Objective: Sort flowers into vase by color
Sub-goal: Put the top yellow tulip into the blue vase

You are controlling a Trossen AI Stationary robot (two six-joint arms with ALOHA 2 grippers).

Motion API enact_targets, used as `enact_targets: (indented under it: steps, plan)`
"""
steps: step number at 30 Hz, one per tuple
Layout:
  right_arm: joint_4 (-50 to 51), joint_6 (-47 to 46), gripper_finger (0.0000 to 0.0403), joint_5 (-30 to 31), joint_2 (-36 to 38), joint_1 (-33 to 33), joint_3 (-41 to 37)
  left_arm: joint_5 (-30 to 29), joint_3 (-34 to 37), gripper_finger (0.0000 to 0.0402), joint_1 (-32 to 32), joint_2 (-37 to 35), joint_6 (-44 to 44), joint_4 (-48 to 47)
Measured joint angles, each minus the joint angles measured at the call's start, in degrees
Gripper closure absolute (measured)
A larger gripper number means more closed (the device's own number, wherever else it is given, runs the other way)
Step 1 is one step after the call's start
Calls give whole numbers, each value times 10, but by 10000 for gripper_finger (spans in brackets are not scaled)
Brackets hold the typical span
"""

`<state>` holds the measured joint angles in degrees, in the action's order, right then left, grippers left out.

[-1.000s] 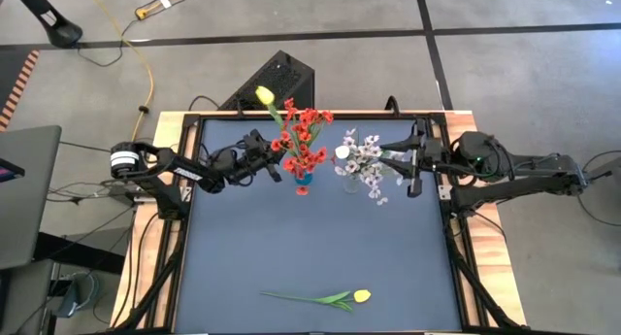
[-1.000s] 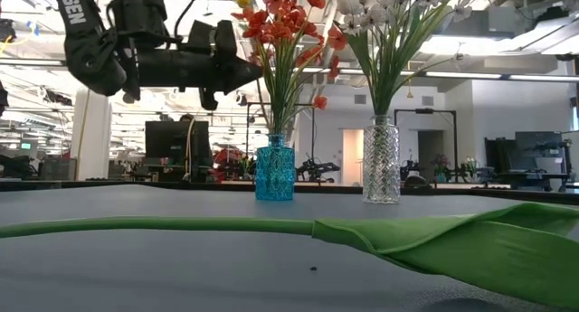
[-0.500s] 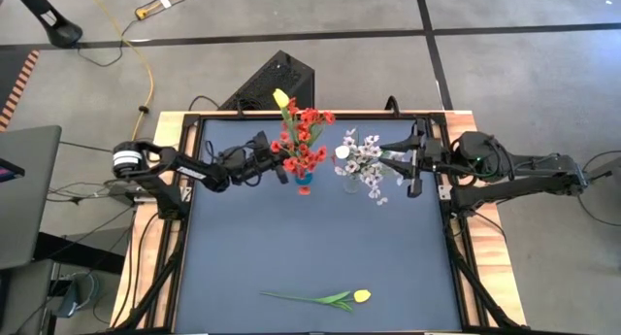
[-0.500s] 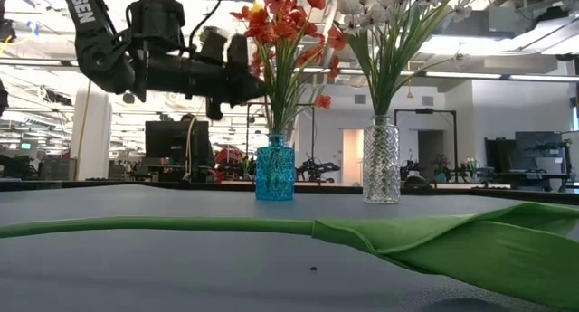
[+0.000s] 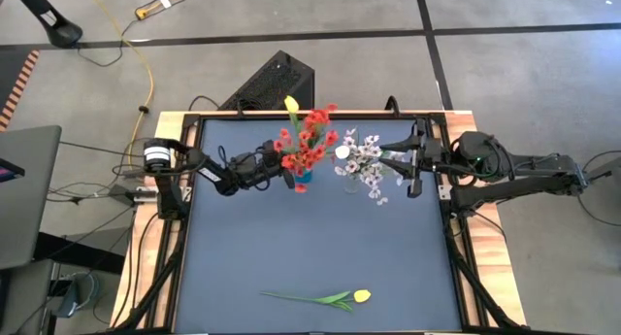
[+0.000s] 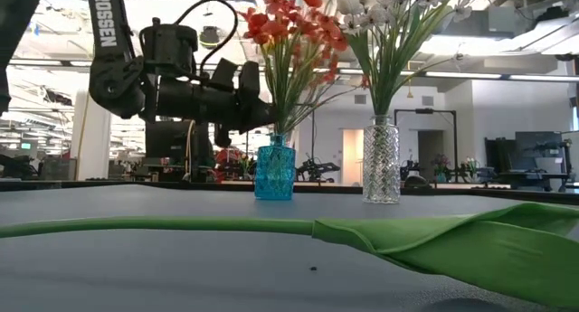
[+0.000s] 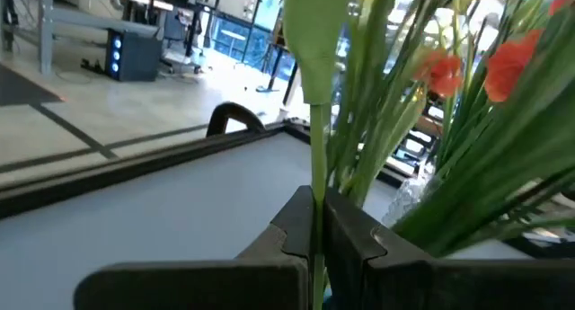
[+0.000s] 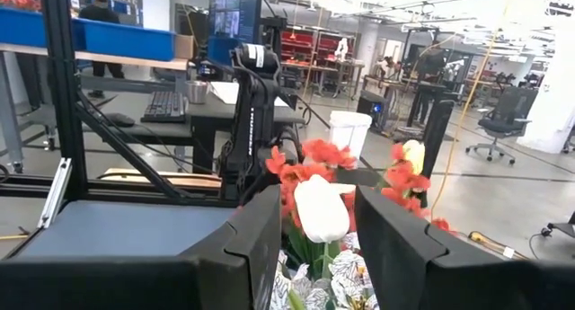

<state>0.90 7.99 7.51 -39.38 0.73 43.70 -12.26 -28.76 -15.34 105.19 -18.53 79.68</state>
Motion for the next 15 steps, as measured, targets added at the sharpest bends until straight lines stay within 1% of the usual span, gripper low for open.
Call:
enact_targets:
  steps: [10,15]
  plan:
    - [0,0,235,0,0,0,0,14,0,401,0,9,-2,-1]
    - [1,0,235,0,0,0,0,17,0,381,-6,9,-2,-1]
